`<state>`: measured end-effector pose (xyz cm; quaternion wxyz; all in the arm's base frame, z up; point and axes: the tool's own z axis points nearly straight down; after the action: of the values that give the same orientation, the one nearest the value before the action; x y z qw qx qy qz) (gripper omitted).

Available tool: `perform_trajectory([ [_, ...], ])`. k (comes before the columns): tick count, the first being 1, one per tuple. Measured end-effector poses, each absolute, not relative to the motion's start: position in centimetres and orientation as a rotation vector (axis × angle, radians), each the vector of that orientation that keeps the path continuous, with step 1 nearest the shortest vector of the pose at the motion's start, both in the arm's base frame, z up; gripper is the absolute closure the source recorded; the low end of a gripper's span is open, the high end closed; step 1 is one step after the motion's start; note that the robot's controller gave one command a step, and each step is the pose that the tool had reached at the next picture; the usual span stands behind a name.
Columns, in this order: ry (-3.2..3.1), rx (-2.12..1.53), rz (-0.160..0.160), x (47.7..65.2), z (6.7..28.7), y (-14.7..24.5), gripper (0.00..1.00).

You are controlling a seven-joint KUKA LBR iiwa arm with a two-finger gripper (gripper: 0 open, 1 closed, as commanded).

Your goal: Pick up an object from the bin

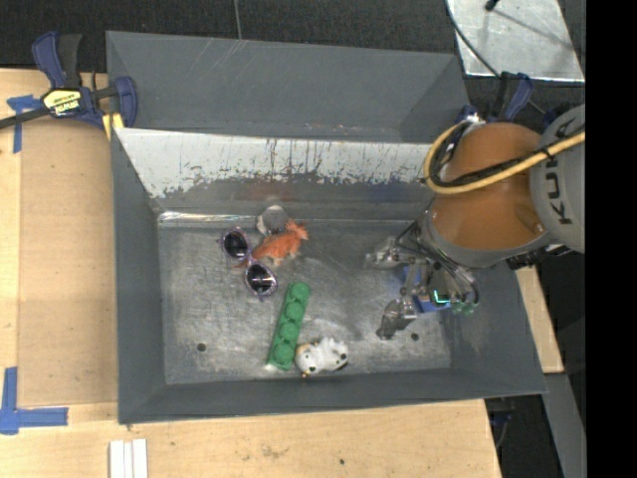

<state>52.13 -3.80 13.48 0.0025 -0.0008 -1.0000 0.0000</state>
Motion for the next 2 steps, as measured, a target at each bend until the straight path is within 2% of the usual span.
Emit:
perform_trajectory([
  [1, -3.144, -0.001, 0.001, 52.3, 13.9, -3.8, 0.0],
  [2, -3.136, 0.222, 0.001, 51.7, 10.9, 1.7, 0.0],
])
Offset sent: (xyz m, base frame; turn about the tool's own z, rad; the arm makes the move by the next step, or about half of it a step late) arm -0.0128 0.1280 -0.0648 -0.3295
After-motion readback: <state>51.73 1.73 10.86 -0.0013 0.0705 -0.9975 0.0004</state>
